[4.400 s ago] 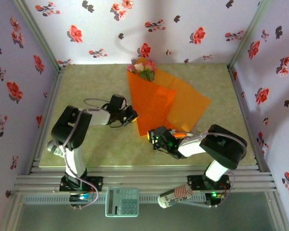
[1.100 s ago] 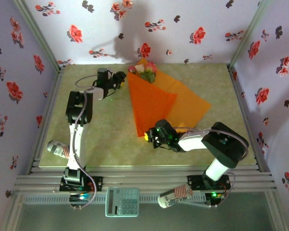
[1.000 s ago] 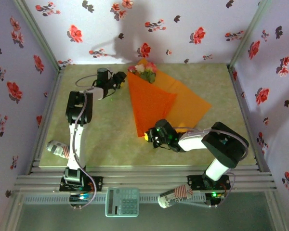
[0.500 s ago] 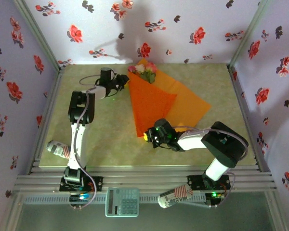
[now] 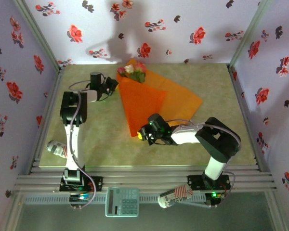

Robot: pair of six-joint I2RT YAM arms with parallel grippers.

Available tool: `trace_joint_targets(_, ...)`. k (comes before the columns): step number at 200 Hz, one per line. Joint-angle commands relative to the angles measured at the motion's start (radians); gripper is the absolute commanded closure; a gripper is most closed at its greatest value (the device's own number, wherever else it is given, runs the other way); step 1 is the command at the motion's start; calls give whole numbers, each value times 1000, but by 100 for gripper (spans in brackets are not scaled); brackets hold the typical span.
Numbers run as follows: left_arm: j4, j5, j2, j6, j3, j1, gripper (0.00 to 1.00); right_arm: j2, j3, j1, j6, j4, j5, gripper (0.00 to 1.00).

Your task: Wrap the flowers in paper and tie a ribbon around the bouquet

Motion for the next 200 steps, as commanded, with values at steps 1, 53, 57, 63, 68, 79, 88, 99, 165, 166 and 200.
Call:
trace_joint_targets(1,-41,-22,-54,51,-37,32,78,43,48,19,-37,-34,-26,100)
trace_joint_targets(53,-344,-259,-336,143,-219,11,54,39,152,39,-103,-238,-27,67)
trace_joint_targets(57,-369,-294,-374,134,-249,5,54,22,157,38,-115,-274,-14,64)
trace_joint_targets(63,-404,-328,-427,120,-290,-6,56,-4,165,35,-135,-330,3,61)
trace_joint_targets(68,-419,-337,-466,112,-318,-19,58,-23,169,31,-150,-371,17,59)
trace_joint_targets(79,-472,-338,-549,96,-372,-62,61,-62,178,19,-177,-455,37,55)
trace_joint_targets(88,-496,-326,-610,78,-415,-115,63,-92,186,4,-199,-515,45,54)
trace_joint_targets(99,-512,-279,-663,50,-463,-185,65,-143,203,-15,-241,-611,70,53)
trace_joint_targets(165,-695,-143,-738,-39,-560,-501,84,-467,45,-394,-592,-858,57,46)
trace_joint_targets(166,-701,-143,-739,-37,-560,-502,85,-469,40,-398,-594,-855,52,46)
trace_joint_targets(200,-766,-172,-753,4,-606,-513,87,-489,-53,-430,-608,-798,-31,46)
